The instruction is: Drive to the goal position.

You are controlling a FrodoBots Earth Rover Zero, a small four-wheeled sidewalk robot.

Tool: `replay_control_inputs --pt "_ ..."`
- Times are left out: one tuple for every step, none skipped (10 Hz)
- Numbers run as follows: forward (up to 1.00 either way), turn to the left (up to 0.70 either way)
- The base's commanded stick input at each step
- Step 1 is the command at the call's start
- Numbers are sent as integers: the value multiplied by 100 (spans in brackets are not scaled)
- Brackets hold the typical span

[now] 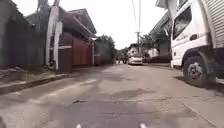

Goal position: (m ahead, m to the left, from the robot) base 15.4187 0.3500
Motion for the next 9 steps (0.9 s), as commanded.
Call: replay_control_inputs --pt "85 0" --pt "85 0" --pt "85 0" --pt "85 0" --pt "85 0" --pt "85 0" --pt "85 0" --pt "85 0" --pt "85 -18"
